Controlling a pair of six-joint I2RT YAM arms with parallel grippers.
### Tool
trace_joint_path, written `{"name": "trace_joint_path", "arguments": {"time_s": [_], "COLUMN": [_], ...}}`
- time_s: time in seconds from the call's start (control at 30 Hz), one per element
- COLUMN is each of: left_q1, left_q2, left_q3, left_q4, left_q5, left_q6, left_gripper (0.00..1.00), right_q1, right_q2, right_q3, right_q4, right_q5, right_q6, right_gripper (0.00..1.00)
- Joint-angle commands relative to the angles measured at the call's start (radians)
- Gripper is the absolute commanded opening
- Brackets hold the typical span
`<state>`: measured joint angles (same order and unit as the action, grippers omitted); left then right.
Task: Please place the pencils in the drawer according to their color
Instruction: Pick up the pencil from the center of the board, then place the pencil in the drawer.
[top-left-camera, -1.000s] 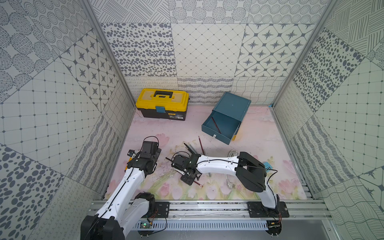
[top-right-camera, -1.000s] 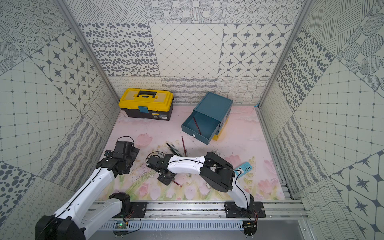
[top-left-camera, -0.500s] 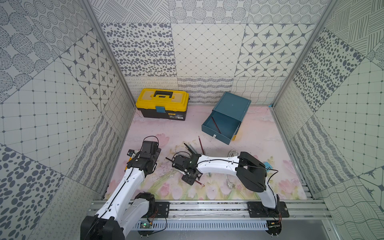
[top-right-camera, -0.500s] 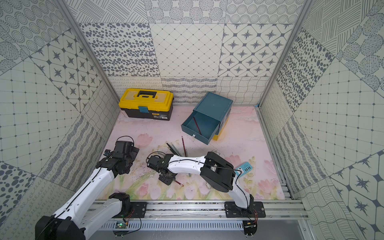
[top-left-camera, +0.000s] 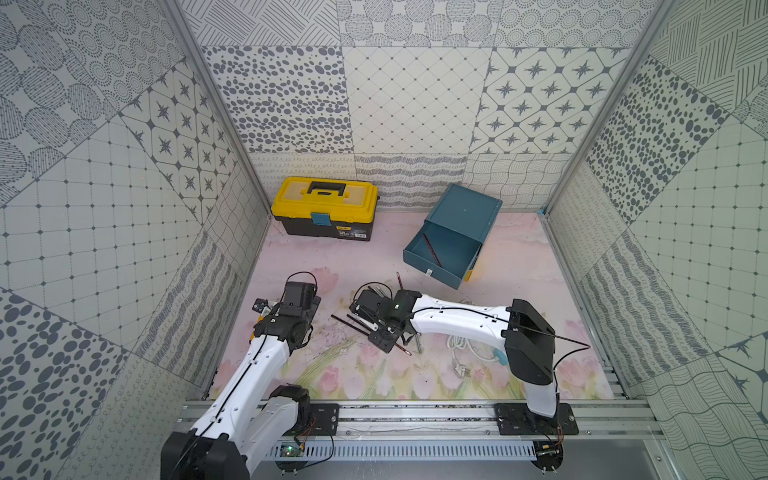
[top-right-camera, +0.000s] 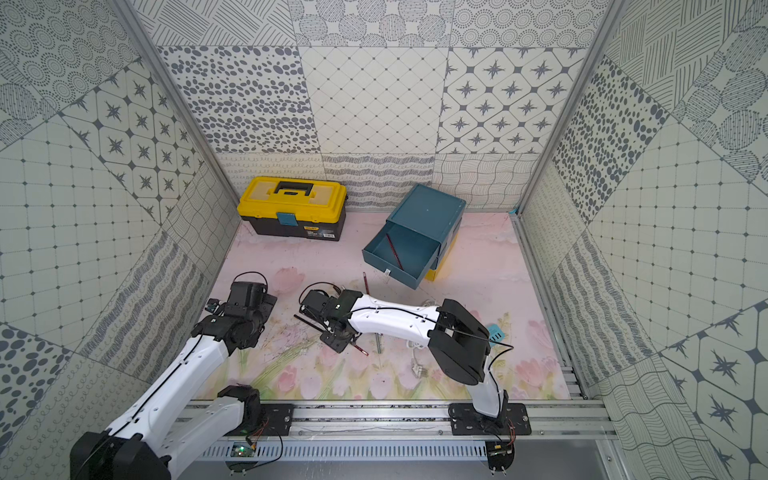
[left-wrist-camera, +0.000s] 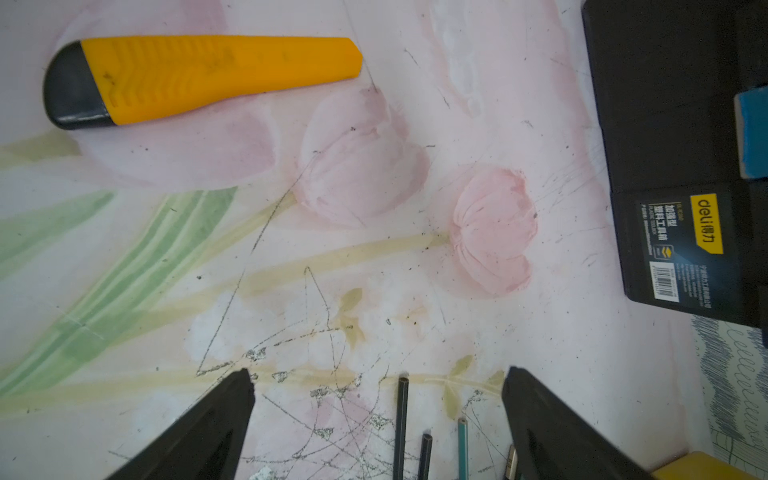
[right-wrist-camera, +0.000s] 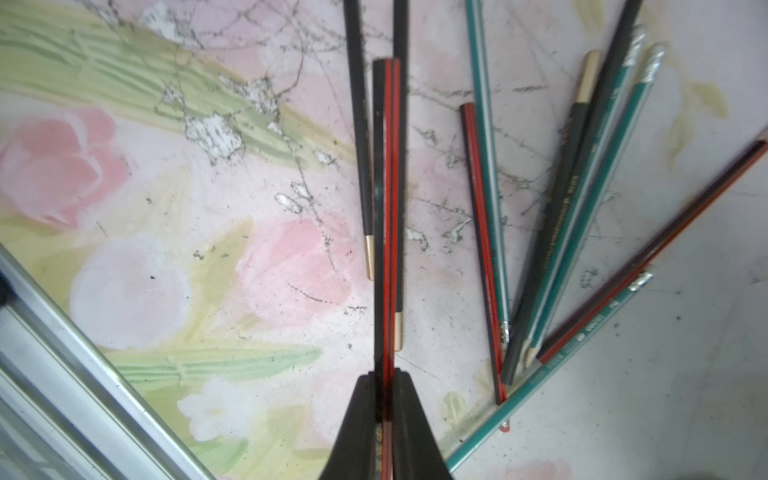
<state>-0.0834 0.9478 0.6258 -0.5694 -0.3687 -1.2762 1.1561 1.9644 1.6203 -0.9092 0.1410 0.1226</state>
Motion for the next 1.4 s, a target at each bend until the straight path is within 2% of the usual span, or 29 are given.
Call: {"name": "trace_joint_path", "arguments": {"time_s": [0.0,0.27,0.57,1.0,1.37], "left_q1": [0.005,0.005,0.006,0.006,0.005], "left_q2": [0.002,0.006,0.047,0.072,0.081], "left_q3": [0.017,0.001,0.008,0.006,0.01], "left_q4": [-0.02,0.065,0.192,0.235,0.239], "left_q5": [-0.001,0.088,0.219,0.276,0.29], "left_q6": [0.034,0.073,0.137,0.138,0.133], "left_gripper": [0.99,0.99,0.99,0.99,0.99], "right_q1": [-0.023,-0.111,-0.265,-0.459,-0.515], "right_q2": [-0.061,-0.125,-0.187,-0.24,-0.261], "right_q3": [0.071,0.244,0.37,0.331,0.228], "right_q4": [0.005,-0.036,-0.045,-0.062,-0.112], "right_q5": [0.02,0.035,0.129,0.168,0.14], "right_q6": [-0.011,-0.02,-0.086,-0.192,-0.229], "right_gripper": [0.0,0.0,0.0,0.0,0.0]}}
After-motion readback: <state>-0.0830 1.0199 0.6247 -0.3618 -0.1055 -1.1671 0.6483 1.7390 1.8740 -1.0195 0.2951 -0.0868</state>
